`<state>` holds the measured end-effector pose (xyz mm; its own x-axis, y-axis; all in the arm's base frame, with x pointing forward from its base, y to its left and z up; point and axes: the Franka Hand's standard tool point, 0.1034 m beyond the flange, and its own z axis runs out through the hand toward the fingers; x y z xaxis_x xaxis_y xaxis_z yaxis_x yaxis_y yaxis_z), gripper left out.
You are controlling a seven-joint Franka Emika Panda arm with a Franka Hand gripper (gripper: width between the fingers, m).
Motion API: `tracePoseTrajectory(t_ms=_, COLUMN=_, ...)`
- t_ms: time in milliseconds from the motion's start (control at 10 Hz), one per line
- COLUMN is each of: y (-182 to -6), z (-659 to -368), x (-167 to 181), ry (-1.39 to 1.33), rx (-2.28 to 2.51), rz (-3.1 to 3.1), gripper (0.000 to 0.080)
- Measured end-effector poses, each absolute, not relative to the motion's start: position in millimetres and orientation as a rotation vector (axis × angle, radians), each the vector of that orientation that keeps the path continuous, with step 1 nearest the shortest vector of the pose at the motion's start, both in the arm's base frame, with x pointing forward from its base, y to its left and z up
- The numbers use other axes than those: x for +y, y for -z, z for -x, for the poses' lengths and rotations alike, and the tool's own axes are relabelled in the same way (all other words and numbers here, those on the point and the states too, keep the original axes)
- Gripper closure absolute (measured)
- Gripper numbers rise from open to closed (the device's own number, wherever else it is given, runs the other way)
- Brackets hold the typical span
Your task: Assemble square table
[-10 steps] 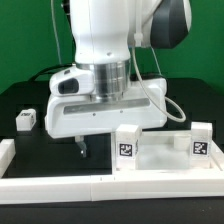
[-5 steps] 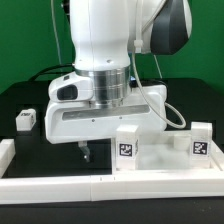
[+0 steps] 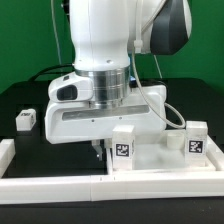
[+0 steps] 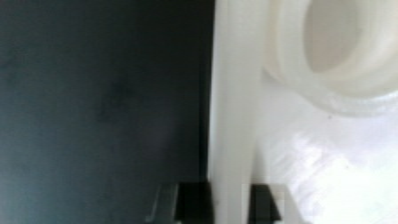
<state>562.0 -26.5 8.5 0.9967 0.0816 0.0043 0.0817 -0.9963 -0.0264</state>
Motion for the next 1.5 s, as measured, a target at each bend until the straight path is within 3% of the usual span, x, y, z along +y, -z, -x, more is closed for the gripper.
tracePoseTrajectory(t_ms=700, y=-8.6, z=-562, x=-27, ry=0.004, rx=-0.167, rz=3.113, gripper=0.0745)
tracePoseTrajectory(t_ms=1500, y=-9.3, z=-560, x=-51, ry=-0.023, rx=-1.088, rz=2.971, gripper=0.0744)
